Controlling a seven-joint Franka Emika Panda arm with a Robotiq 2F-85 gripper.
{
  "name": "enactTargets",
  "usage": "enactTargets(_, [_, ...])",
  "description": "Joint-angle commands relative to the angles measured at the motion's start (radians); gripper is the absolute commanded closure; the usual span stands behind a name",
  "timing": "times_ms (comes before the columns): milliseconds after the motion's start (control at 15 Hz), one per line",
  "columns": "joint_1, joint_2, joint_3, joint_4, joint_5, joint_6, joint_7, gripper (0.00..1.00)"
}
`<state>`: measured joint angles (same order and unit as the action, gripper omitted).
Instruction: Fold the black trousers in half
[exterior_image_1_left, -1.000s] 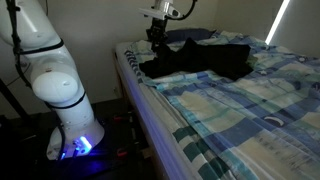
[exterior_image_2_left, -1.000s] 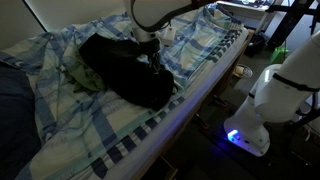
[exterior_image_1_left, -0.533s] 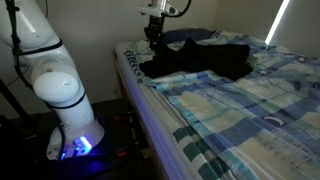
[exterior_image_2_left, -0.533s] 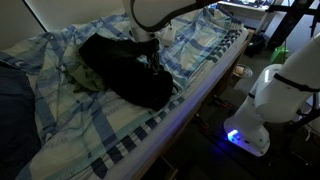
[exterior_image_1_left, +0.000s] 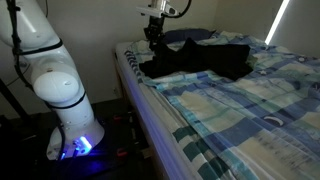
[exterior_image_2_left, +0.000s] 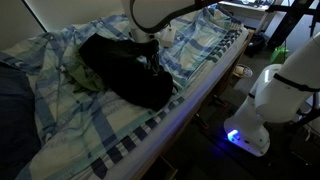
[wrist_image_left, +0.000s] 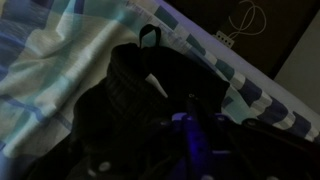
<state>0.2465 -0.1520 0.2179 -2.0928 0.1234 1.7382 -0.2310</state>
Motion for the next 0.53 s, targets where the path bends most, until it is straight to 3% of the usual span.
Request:
enactTargets(0, [0.025,0.038,0.032,0.022,-0.005,-0.009,-0.001,0.98])
enactTargets(467, [0.099,0.074,0.118,0.027,-0.004,-0.031,0.000,0.98])
